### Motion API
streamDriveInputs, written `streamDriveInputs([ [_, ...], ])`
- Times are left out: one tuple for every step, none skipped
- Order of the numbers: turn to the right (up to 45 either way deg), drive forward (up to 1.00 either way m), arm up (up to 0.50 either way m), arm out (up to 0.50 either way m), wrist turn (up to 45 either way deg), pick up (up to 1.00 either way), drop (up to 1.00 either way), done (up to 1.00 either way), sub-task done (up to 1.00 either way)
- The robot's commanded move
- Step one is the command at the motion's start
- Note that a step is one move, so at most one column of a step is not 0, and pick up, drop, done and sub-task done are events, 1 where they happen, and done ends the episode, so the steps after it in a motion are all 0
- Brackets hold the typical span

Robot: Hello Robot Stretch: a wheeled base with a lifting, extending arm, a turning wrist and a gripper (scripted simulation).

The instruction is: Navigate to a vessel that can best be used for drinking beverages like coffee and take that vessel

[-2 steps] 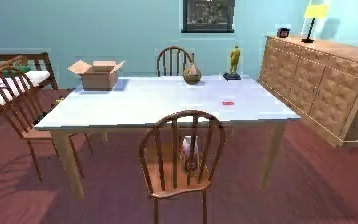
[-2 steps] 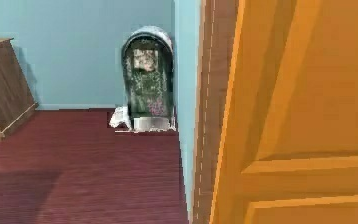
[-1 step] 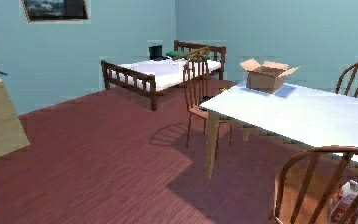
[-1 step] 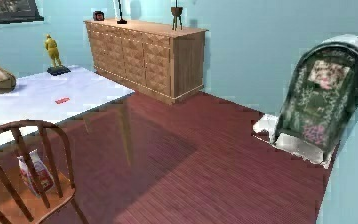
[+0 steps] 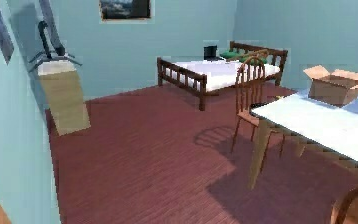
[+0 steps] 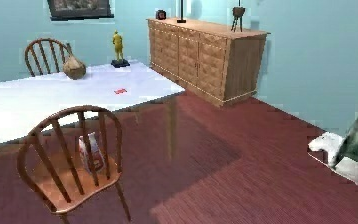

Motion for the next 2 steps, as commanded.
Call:
streamDriveInputs([
  [0.0, 0.40, 0.00, 0.00, 0.0, 0.00, 0.00, 0.00, 0.00],
  [-33.0, 0.00, 0.00, 0.00, 0.0, 0.00, 0.00, 0.00, 0.00],
])
